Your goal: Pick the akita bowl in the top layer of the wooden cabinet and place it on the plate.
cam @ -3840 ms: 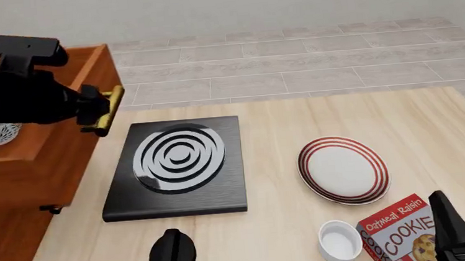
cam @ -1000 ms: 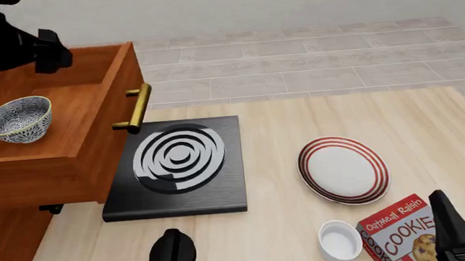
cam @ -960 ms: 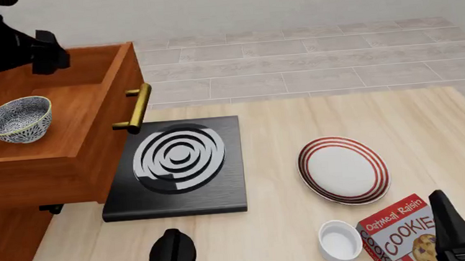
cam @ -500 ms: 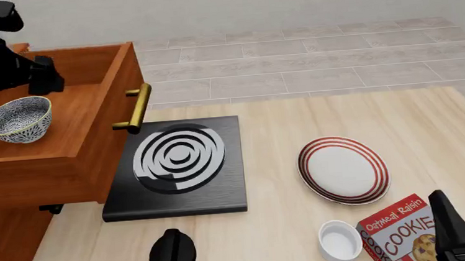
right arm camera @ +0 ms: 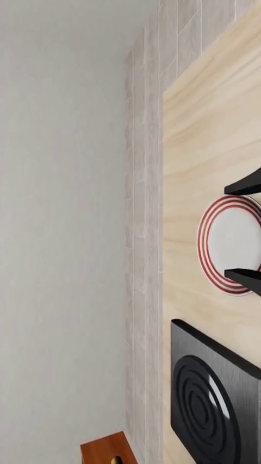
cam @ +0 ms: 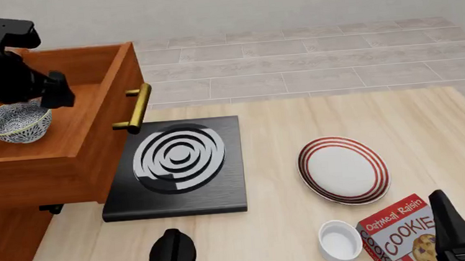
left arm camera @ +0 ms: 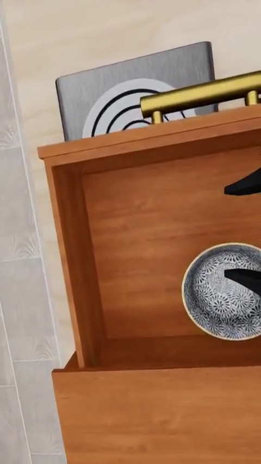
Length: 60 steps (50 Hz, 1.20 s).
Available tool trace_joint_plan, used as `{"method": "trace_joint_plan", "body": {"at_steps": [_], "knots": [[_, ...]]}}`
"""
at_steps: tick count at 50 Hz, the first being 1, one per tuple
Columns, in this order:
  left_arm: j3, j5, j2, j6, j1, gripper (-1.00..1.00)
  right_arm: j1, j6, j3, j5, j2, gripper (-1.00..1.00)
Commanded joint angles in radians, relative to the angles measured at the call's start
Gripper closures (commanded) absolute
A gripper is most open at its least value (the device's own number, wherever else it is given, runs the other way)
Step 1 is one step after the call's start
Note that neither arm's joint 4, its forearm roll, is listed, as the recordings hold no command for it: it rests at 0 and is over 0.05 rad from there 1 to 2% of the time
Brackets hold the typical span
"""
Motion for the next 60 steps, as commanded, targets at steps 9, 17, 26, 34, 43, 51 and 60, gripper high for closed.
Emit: {"method": "trace_joint_plan", "body": {"at_steps": [9,17,26,34,43,51,60], "knots": [[0.091,-0.035,0.001,-0.021,-0.006,-1.0,-0.002,0.002,0.0,0.0,0.0,-1.0],[0.116,-0.049,0.0,-0.031,-0.009,-1.0,-0.002,0.001,0.0,0.0,0.0,-1.0],[0.135,-0.059,-0.006,-0.028,0.007,-1.0,-0.001,0.0,-0.001,0.001,0.0,-1.0],[0.144,-0.068,-0.008,-0.025,0.017,-1.0,-0.001,0.0,-0.001,0.001,0.0,-1.0],[0.165,-0.085,-0.011,-0.032,0.02,-1.0,0.0,-0.001,0.0,0.0,0.0,-1.0],[0.185,-0.099,-0.011,-0.037,0.016,-1.0,0.0,0.0,-0.001,0.0,0.0,-1.0],[0.202,-0.111,-0.012,-0.035,0.02,-1.0,0.0,-0.001,-0.001,0.001,0.0,-1.0]]}}
